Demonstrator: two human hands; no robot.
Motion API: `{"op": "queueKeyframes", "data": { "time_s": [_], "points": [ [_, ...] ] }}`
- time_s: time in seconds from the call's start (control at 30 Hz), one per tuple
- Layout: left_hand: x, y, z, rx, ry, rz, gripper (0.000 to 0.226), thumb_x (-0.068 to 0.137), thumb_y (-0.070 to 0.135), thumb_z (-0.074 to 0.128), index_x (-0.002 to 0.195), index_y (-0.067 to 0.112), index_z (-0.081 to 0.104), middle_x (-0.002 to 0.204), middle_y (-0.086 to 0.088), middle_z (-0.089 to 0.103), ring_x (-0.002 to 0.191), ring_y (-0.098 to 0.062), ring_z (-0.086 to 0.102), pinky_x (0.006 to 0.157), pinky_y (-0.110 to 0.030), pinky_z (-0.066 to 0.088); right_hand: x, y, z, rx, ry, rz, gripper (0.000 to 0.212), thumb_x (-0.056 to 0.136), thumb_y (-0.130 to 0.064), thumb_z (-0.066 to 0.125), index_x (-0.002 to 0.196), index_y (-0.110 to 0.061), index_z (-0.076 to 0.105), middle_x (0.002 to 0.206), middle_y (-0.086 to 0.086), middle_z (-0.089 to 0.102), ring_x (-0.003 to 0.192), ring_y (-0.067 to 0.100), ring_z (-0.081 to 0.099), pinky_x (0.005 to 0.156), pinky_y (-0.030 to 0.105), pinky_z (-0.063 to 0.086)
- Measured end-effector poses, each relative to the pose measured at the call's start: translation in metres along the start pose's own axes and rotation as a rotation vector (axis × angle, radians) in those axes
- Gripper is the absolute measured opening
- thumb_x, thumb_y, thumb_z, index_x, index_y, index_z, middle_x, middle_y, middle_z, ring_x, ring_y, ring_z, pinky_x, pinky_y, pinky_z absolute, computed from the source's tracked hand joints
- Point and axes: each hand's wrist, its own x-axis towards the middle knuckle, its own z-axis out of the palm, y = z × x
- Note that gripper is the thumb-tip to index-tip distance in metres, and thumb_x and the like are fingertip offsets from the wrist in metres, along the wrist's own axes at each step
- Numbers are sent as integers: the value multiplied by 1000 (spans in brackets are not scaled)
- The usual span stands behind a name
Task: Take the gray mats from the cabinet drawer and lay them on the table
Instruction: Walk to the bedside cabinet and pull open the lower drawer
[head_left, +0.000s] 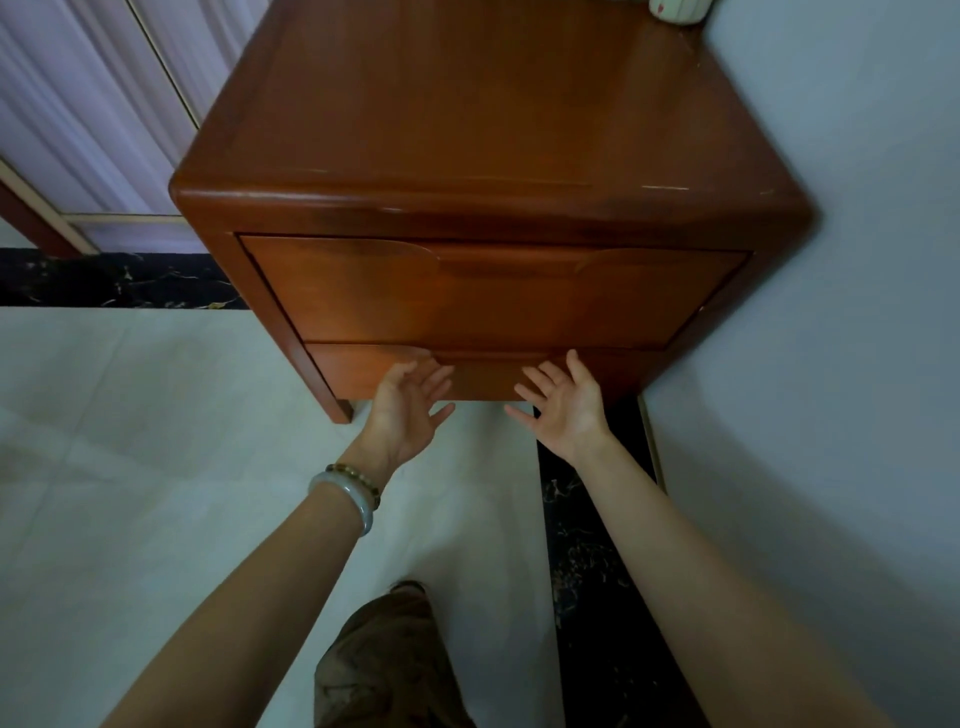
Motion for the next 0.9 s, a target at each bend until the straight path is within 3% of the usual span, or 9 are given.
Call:
{"op": "queueKeyframes", "data": {
  "time_s": [0.17,0.3,0.5,0.9],
  "points": [
    [0,-10,-8,123,39,42,49,95,26,32,140,8,43,139,-9,51,134,-20,38,106,-44,30,-5,8,-6,49,8,35,64,97,-53,31,148,-16,25,153,11,33,140,31,30,105,56,33],
    [-22,-19,-22,158,21,-16,47,95,27,35,136,9,49,136,-7,55,131,-22,44,109,-46,30,-26,27,-19,50,24,47,58,99,-45,31,149,-16,25,151,11,36,140,31,31,98,53,36],
    [-55,-19,-32,214,-54,-183,50,93,40,36,132,14,53,132,-6,61,125,-23,51,112,-47,29,-56,38,-38,14,39,76,53,101,-38,30,147,-12,29,150,11,38,139,29,33,101,52,36],
    [-107,-34,-45,344,-53,-236,48,94,40,37,128,13,58,132,-5,61,127,-23,49,115,-48,25,-104,56,-56,-101,38,146,51,100,-37,30,145,-12,32,144,13,45,132,31,41,92,50,40]
  ]
}}
